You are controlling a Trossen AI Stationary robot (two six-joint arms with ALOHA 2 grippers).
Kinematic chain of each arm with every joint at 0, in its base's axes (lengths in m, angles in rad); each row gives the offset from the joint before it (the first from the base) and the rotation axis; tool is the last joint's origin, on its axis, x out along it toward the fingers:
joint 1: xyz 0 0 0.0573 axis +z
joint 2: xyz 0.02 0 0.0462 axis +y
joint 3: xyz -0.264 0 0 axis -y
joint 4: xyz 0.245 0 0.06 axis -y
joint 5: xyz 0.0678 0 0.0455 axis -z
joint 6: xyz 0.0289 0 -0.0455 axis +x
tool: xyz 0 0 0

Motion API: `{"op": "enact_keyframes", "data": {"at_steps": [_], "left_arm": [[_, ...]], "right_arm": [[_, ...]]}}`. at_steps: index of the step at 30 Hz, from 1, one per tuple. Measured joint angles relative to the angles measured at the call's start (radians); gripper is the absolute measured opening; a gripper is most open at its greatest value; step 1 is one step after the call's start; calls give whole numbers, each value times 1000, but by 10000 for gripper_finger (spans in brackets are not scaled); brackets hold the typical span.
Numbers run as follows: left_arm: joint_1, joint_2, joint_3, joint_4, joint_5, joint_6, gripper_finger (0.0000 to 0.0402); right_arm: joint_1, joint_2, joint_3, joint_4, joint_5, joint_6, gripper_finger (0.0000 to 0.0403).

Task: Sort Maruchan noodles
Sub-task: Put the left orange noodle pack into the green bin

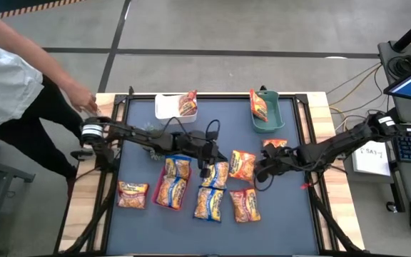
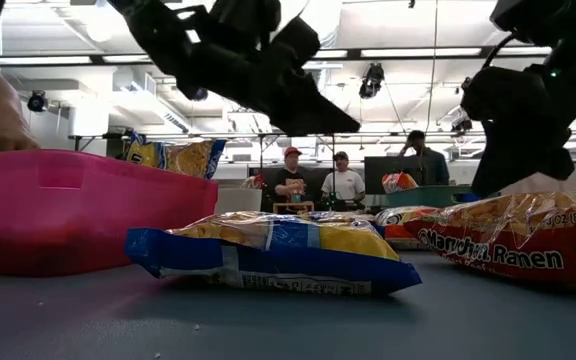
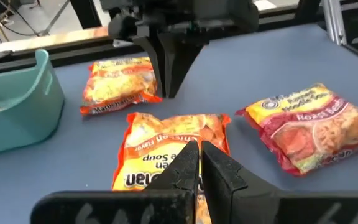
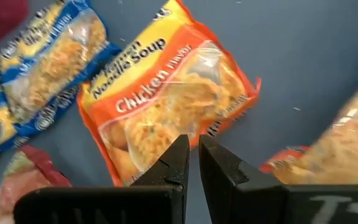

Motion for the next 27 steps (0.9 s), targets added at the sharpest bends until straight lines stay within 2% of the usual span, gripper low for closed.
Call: {"op": "enact_keyframes", "data": {"at_steps": [5,13,21,27], "left_arm": [[2,4,1,2,0,33,0],[3,50,-3,28,-1,76,0],[4,105,6,100,-1,83,0],[5,151,77,104,-1,103,0]], "right_arm": [[0,-6,-38,75,56,13,27],[-8,-14,-44,138,59,91,37],[-8,-19,-44,129,-8,202,118],[-3,-15,-57,129,-38,286,185]]}}
